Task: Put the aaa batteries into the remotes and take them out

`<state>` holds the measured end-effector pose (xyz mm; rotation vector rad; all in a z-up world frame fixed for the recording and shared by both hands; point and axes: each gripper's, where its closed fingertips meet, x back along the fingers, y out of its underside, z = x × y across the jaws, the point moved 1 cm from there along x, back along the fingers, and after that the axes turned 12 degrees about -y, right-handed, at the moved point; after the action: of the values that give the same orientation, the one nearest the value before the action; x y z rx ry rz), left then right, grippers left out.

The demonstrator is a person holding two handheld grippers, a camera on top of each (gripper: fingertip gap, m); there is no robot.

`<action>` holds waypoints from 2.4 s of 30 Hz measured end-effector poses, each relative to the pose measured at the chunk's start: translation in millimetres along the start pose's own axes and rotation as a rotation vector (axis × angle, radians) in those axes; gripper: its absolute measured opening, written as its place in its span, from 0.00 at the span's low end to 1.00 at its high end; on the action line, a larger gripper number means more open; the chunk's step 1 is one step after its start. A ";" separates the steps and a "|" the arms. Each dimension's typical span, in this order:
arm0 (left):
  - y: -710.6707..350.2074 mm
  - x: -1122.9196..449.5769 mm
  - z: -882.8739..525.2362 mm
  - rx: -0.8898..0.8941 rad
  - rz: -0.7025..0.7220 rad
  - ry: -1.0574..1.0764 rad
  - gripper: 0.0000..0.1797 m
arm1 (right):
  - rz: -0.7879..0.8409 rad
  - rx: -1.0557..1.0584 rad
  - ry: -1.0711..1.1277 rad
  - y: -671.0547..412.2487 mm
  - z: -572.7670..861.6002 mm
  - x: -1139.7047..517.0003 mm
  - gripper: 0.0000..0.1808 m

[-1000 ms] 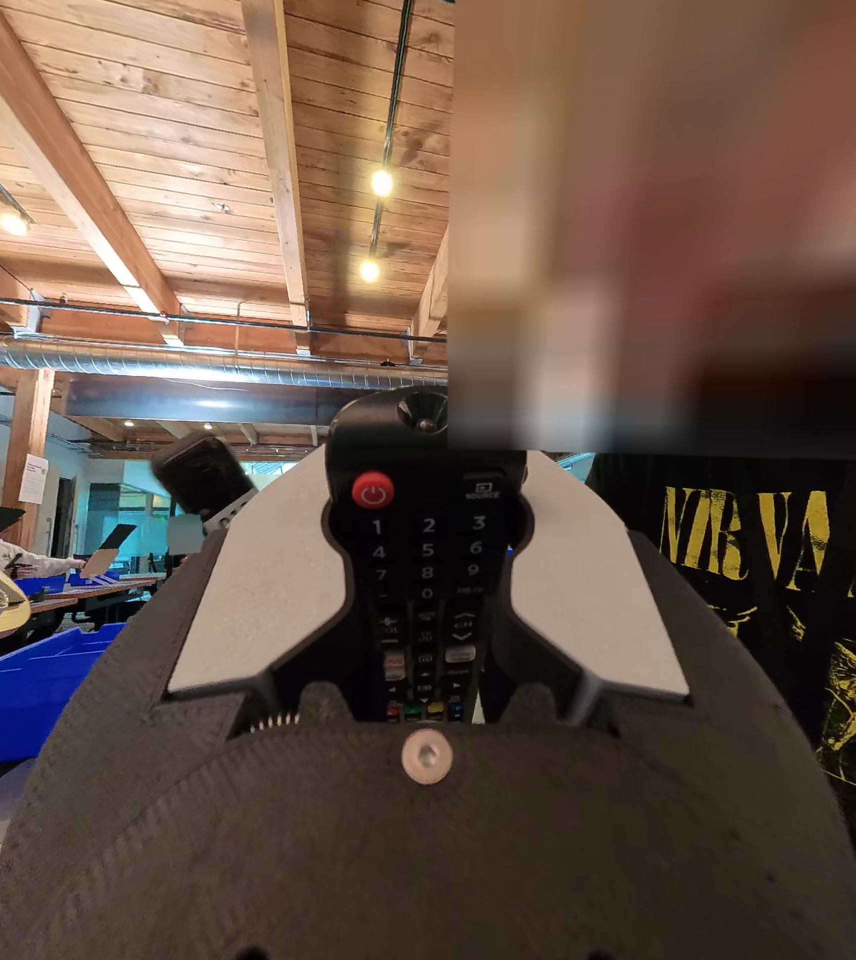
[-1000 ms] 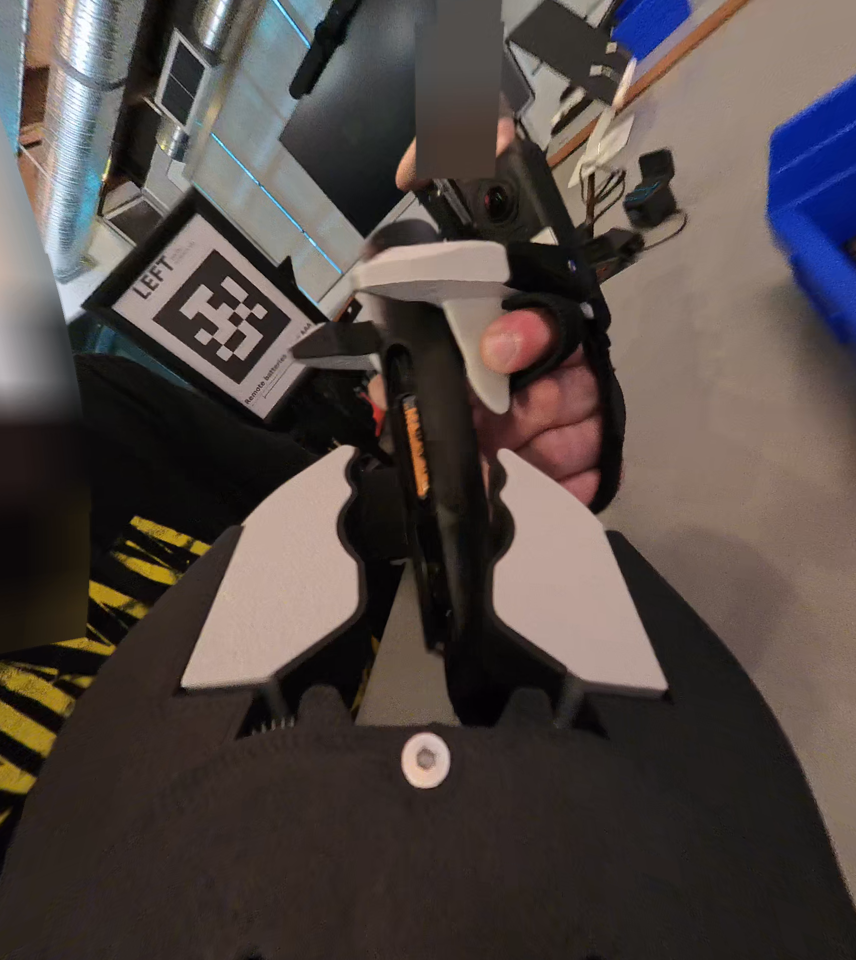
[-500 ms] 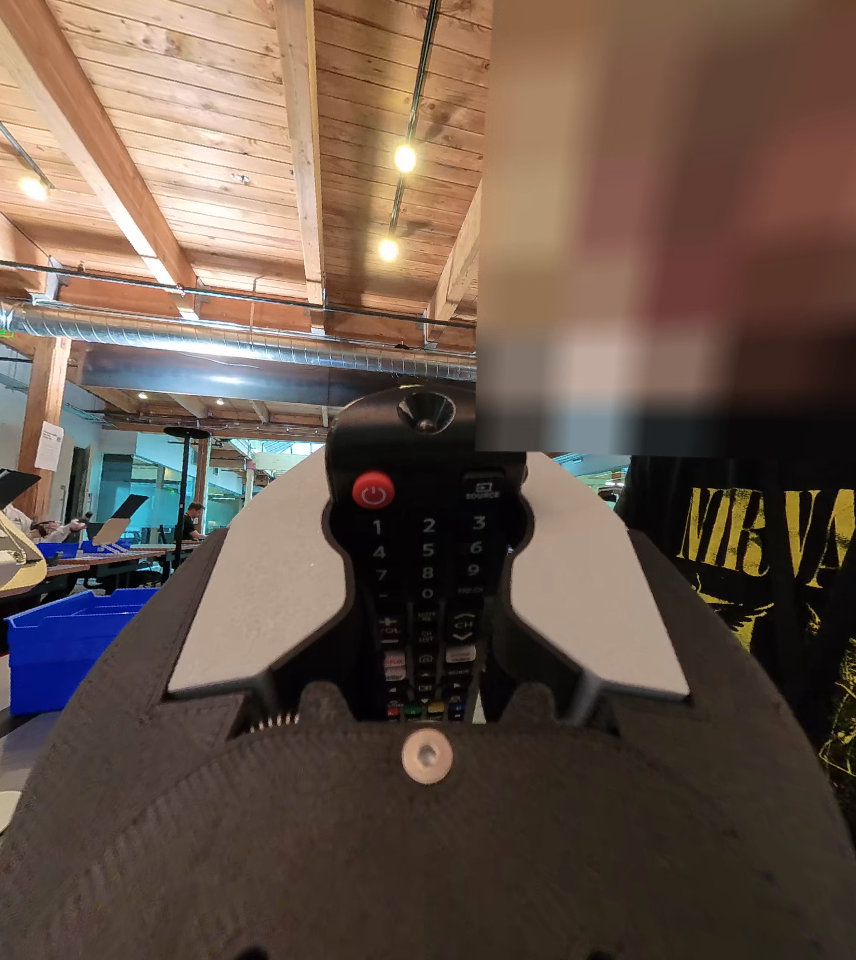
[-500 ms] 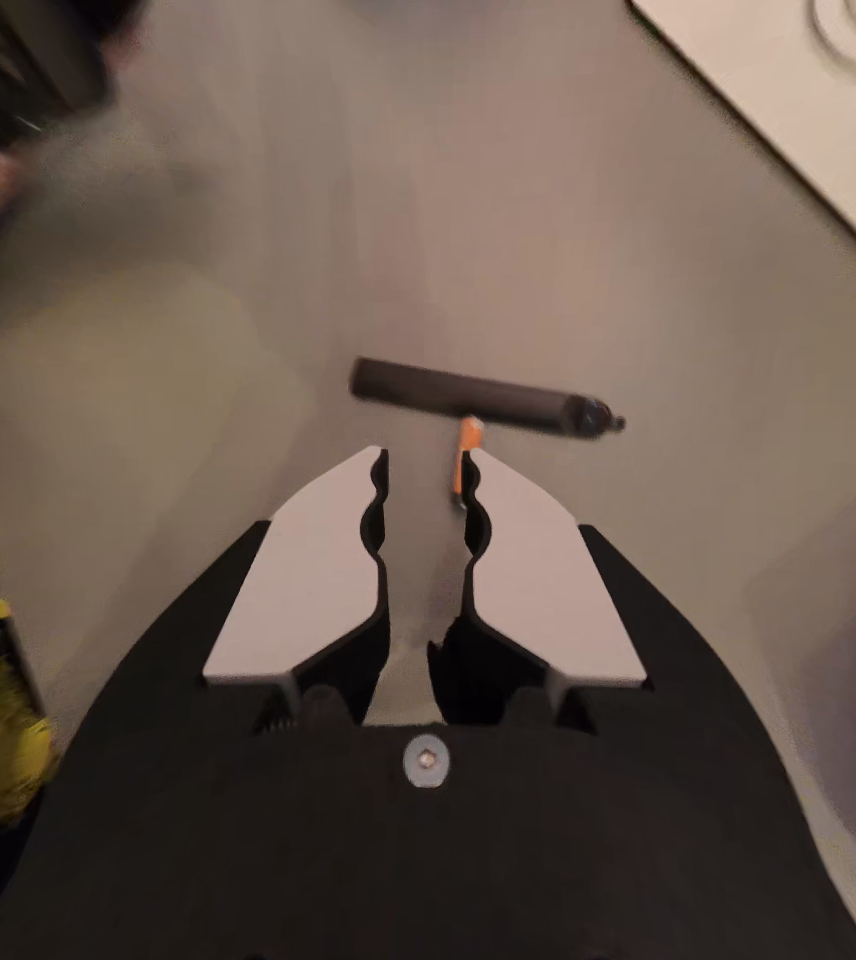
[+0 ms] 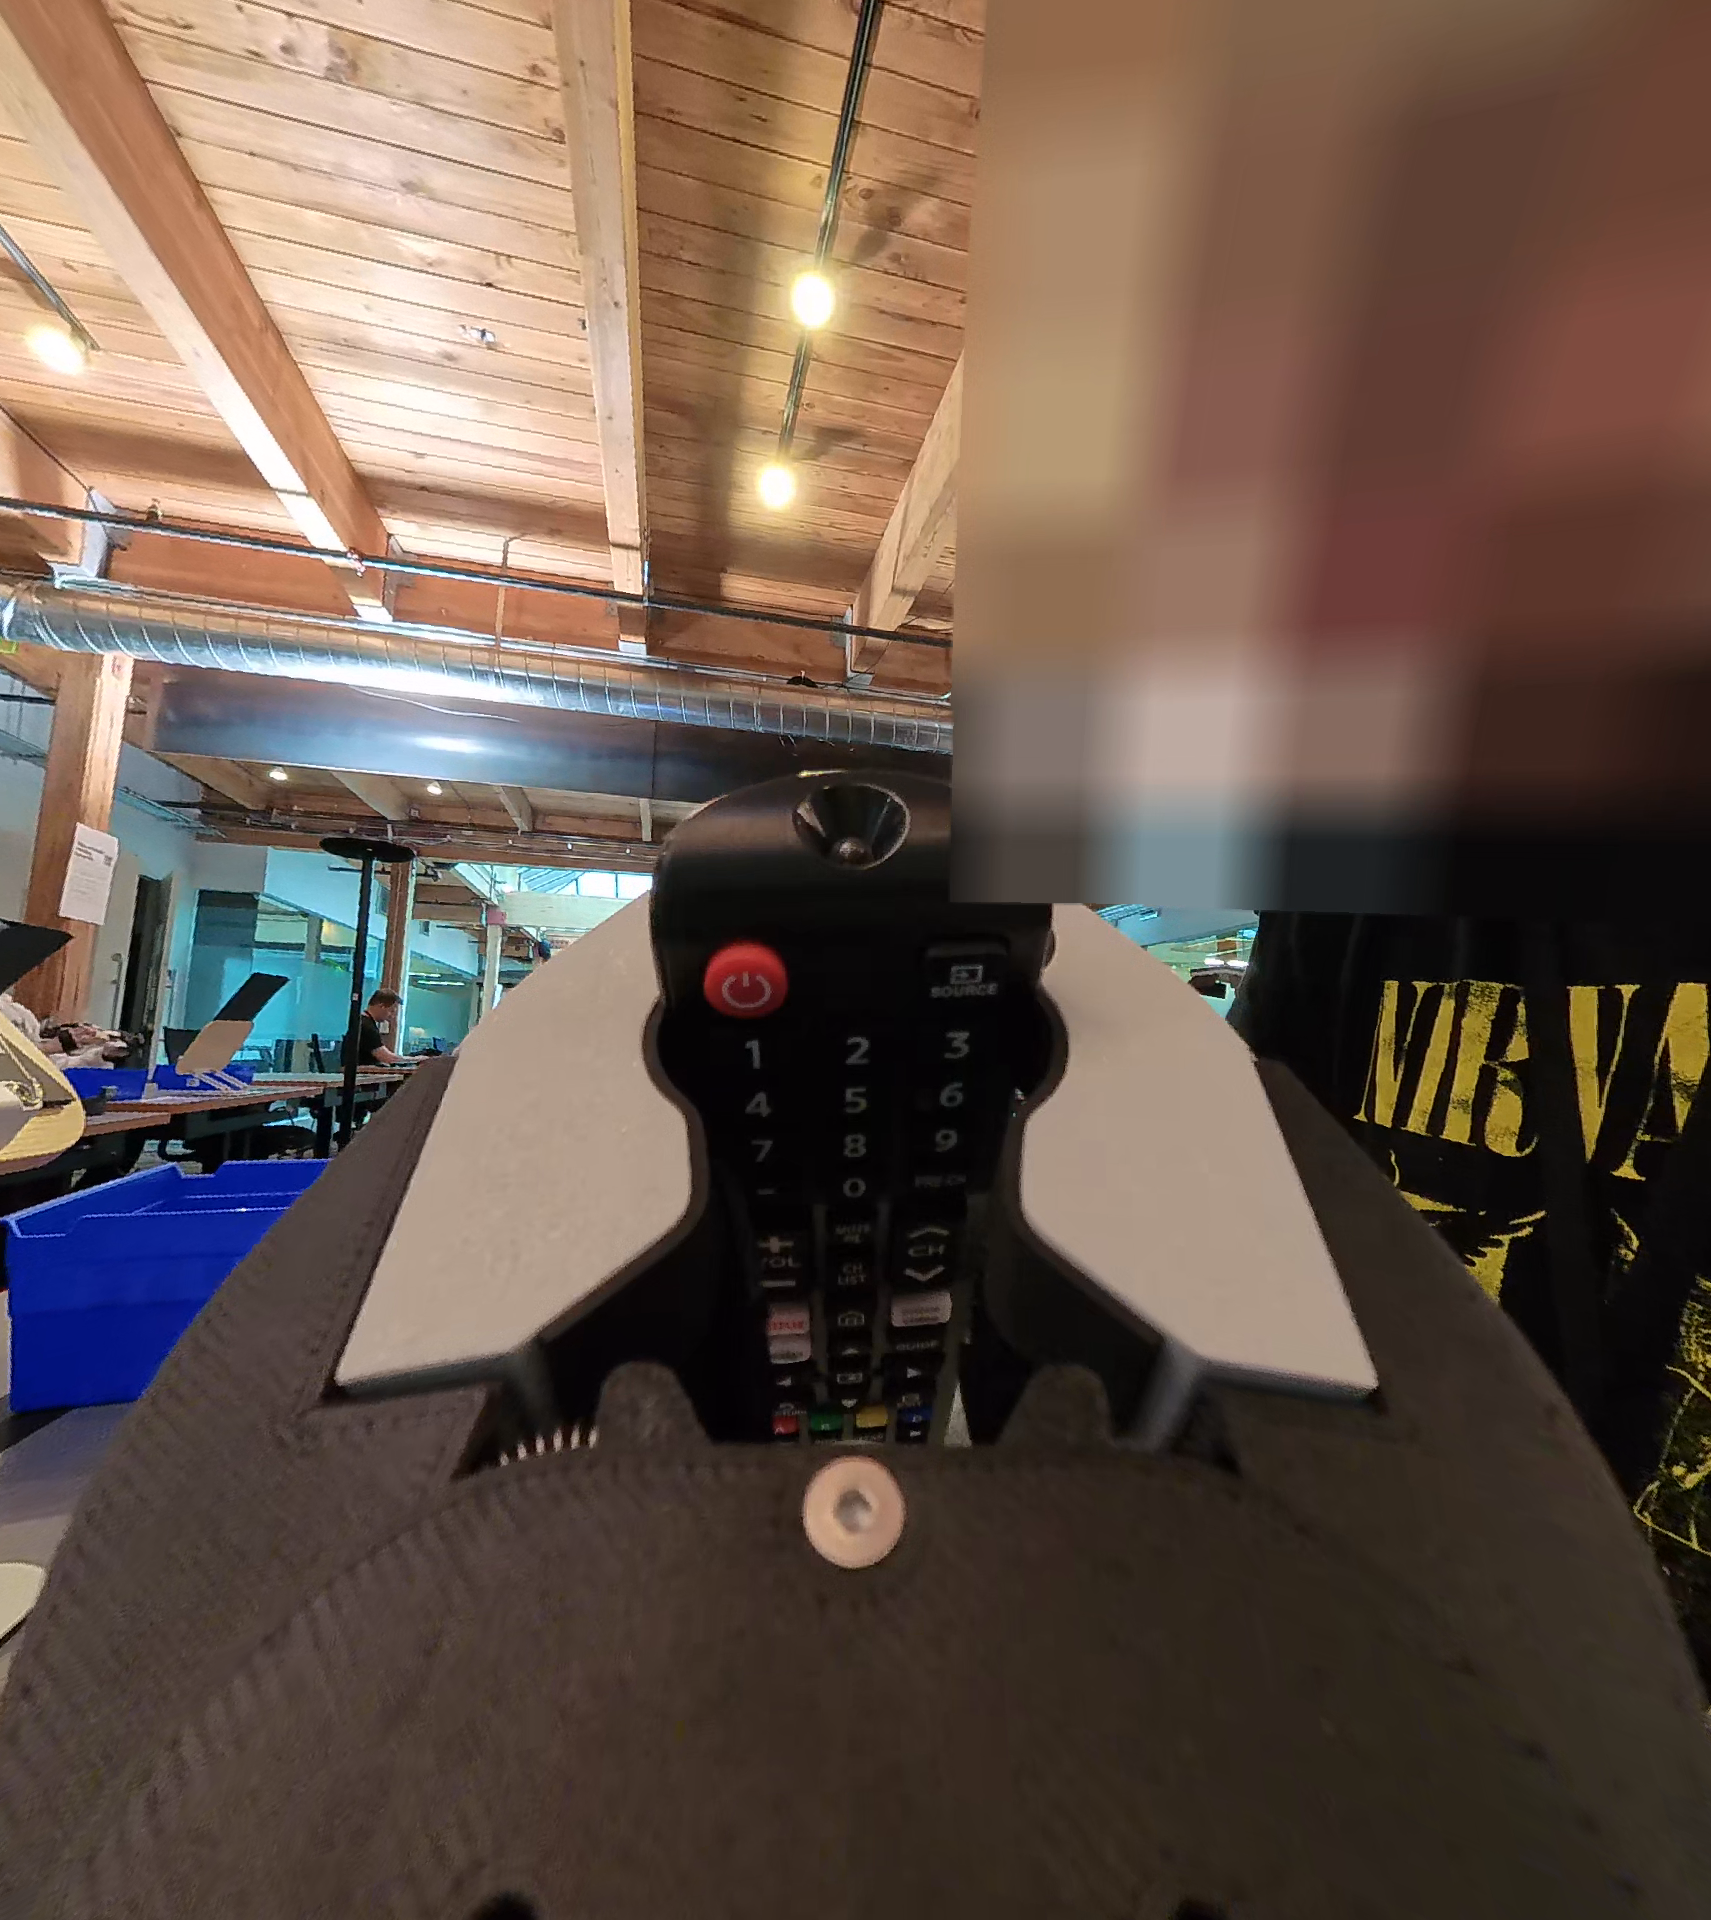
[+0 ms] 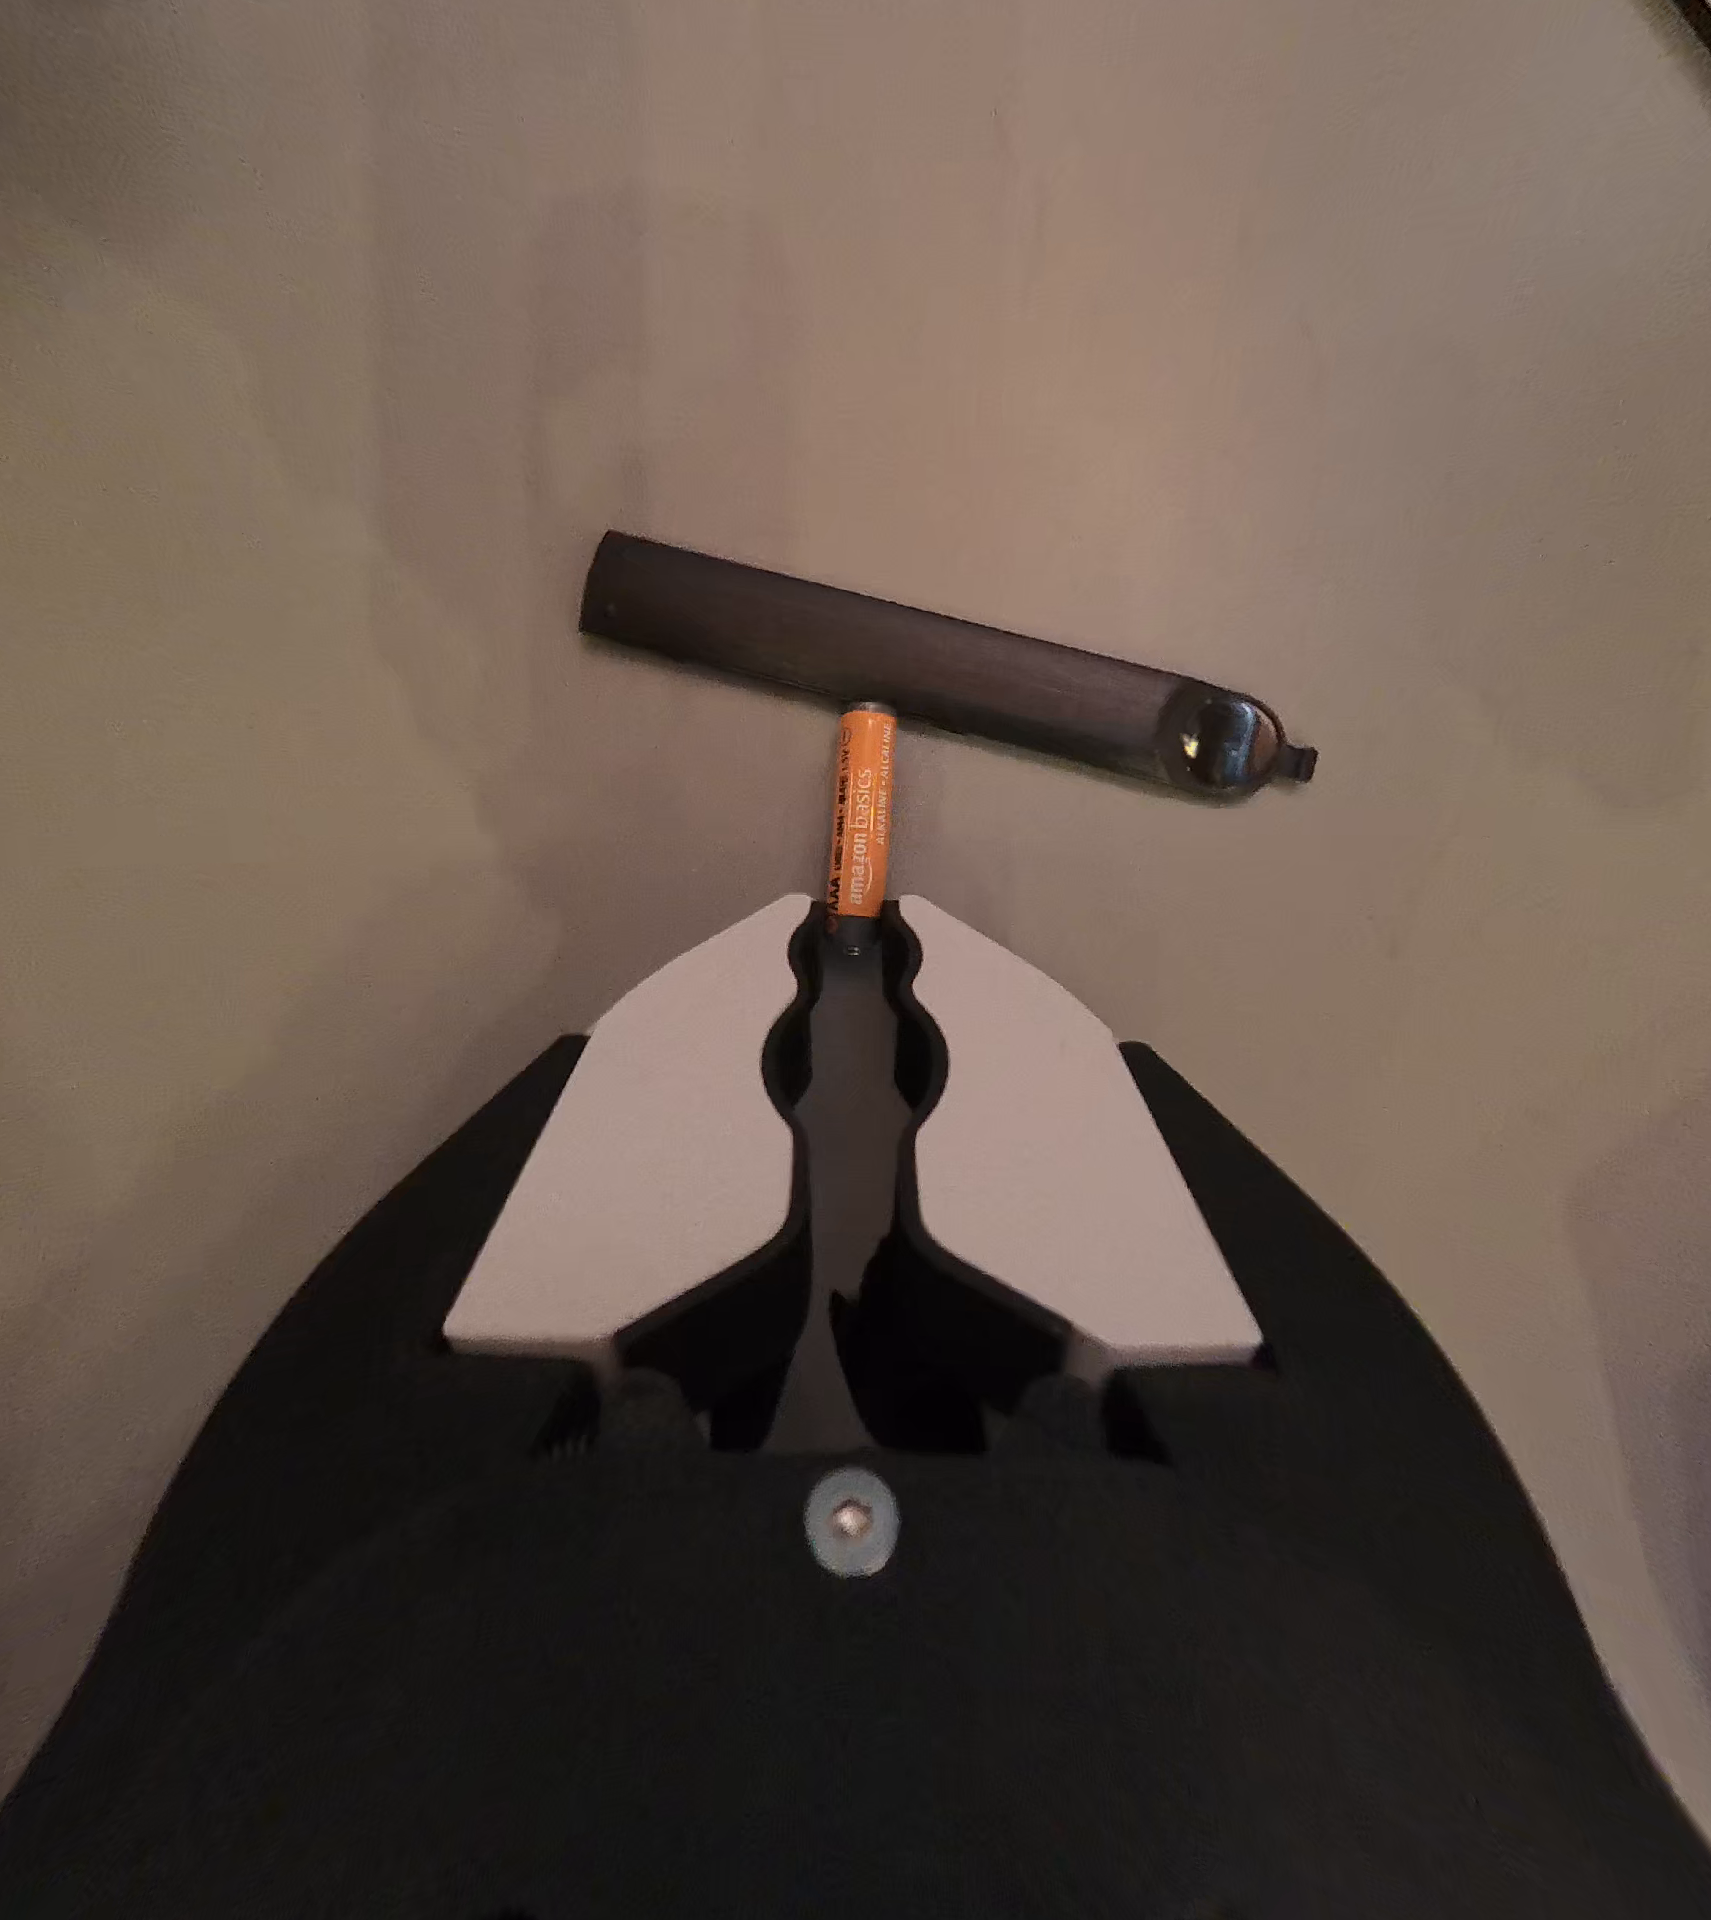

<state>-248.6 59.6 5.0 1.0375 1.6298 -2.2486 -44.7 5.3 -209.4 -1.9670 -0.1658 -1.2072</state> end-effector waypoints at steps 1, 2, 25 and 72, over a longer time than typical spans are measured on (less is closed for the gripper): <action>0.1 0.0 0.2 0.001 -0.001 0.002 0.34 | -0.027 0.049 -0.023 0.8 -2.2 0.0 0.05; 0.3 -0.1 0.4 0.002 -0.002 0.004 0.33 | -0.063 0.115 -0.047 2.2 -4.3 0.5 0.06; 7.5 -5.9 5.9 0.028 -0.027 0.043 0.34 | -0.020 0.030 0.017 -23.2 18.7 -2.9 0.11; 8.3 -6.6 6.5 0.038 -0.034 0.052 0.34 | -0.165 0.017 0.088 -6.1 6.9 -4.7 0.24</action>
<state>-242.3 49.0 3.7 1.0942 1.6436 -2.3016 -45.3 15.5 -211.2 -1.9110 -0.2972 -1.3918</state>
